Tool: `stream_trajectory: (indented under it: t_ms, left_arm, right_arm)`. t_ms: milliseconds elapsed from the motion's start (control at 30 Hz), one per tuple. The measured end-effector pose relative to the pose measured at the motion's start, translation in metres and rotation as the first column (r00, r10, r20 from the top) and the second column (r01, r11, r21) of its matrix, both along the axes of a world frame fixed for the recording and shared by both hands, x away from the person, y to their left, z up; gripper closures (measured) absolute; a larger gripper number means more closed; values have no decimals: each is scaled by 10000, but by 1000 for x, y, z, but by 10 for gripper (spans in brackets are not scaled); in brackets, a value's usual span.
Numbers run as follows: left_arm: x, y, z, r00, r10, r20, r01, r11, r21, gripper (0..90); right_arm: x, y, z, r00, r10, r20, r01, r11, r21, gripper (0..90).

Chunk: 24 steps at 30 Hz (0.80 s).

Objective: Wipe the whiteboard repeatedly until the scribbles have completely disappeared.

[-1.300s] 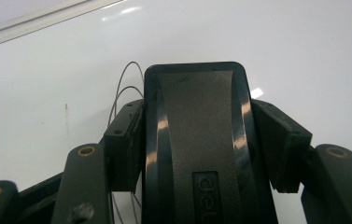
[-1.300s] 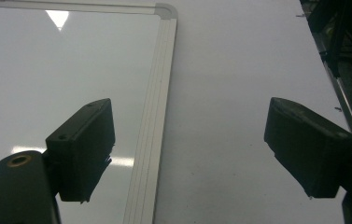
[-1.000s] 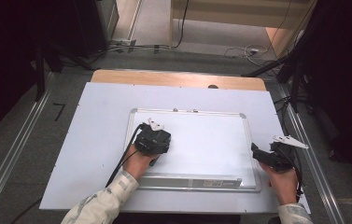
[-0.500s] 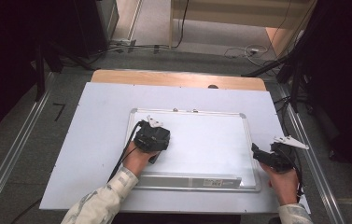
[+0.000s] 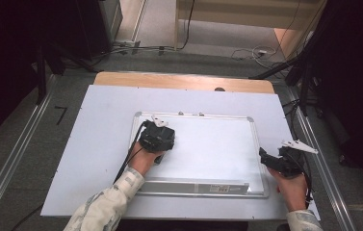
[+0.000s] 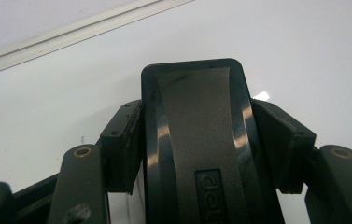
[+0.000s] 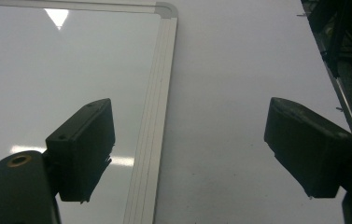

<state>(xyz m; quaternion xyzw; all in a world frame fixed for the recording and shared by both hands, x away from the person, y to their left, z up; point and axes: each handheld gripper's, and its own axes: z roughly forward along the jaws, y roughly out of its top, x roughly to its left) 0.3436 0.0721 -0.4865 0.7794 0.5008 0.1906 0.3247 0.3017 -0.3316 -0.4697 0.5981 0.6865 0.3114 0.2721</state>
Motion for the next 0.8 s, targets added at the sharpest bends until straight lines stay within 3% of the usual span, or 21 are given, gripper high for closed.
stream_trajectory:
  t_ms: [267, 467, 800]
  left_arm:
    - [-4, -16, 0, 9982, -600, -27, 600, 9978, 288, 393]
    - [-4, -12, 1, 9977, -665, -103, 668, 9971, 374, 390]
    - [-10, 14, 1, 9992, -316, -241, 322, 9992, 227, 396]
  right_arm:
    - [1, 2, 0, 10000, 29, 4, -29, 10000, -55, 149]
    - [-1, -2, 0, 10000, -32, 16, 32, 10000, -19, 149]
    - [-2, -3, 0, 10000, -53, 3, 53, 10000, -10, 149]
